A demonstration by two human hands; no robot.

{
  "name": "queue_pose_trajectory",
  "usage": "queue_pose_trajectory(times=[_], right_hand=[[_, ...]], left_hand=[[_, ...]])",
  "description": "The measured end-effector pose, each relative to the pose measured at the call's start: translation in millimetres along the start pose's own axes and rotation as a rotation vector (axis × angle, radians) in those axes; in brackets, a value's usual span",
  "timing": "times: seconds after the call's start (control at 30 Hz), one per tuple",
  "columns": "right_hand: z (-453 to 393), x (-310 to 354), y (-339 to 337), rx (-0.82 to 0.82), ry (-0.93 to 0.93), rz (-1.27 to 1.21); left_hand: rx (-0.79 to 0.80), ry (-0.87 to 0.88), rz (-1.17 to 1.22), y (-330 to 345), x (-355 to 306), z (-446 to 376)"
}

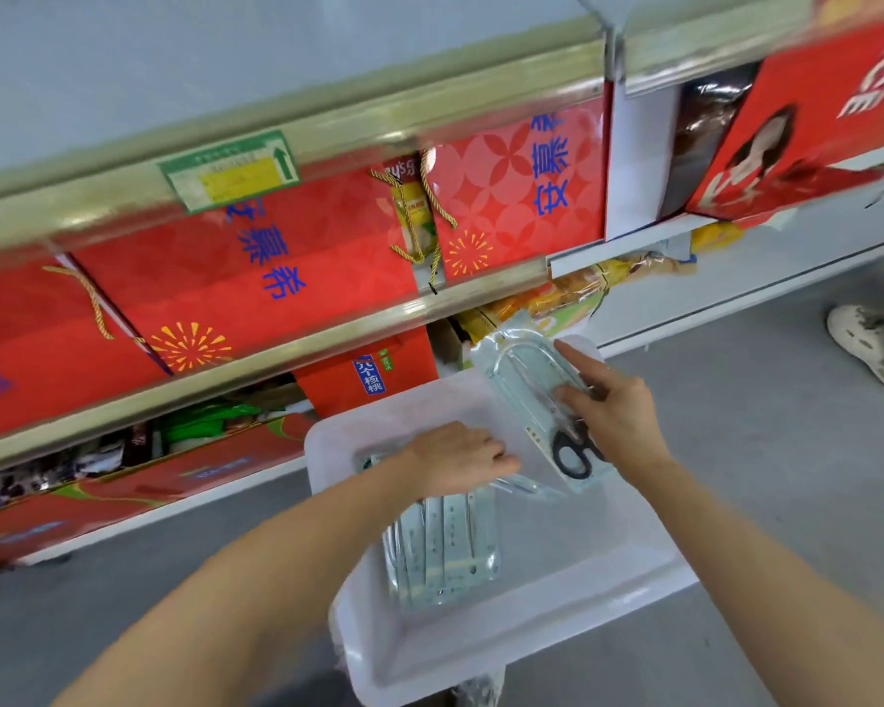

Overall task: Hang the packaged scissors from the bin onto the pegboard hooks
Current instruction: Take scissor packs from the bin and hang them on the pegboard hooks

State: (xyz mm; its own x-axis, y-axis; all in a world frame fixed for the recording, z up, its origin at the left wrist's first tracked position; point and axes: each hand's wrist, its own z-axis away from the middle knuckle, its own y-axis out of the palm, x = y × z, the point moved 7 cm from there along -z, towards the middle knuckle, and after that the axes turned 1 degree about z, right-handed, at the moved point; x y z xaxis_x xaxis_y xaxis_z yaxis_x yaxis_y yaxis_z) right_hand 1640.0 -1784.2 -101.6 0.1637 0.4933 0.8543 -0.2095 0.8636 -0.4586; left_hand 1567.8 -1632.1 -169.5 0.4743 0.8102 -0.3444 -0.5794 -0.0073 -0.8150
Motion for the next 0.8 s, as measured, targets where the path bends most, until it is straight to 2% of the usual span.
queue_pose_trajectory(times=[0.07,0.1,0.17,0.23,0.3,0.37,0.47,0.57,0.67,0.8], right_hand=[[2,27,3,0.015,-0.017,-0.126],[3,42,5,0.022,-0.027,-0.187],[5,75,11,0.038,-0.046,-0.279],[9,113,19,0.063,-0.102,-0.352],[18,158,29,0.100,-0.171,-0.420],[30,205,40,0.145,-0.244,-0.489],[49,268,48,0.172,-0.334,-0.553],[62,321,50,0.165,-0.407,-0.604],[73,370,49,0.123,-0.484,-0.657],[88,425,50,0.127,-0.573,-0.740]], left_hand=[[-0.250,-0.184,0.166,-24,17,39],[-0.336,-0.336,0.275,-29,30,61],[-0.608,-0.559,0.640,-38,51,114],[-0.945,-0.627,1.058,-54,65,166],[-1.185,-0.603,1.208,-85,67,210],[-1.378,-0.537,1.243,-126,62,246],[-1.608,-0.460,1.173,-185,55,295],[-1.746,-0.366,1.127,-229,54,332],[-1.816,-0.359,1.085,-266,55,367],[-1.952,-0.244,0.992,-321,44,411]])
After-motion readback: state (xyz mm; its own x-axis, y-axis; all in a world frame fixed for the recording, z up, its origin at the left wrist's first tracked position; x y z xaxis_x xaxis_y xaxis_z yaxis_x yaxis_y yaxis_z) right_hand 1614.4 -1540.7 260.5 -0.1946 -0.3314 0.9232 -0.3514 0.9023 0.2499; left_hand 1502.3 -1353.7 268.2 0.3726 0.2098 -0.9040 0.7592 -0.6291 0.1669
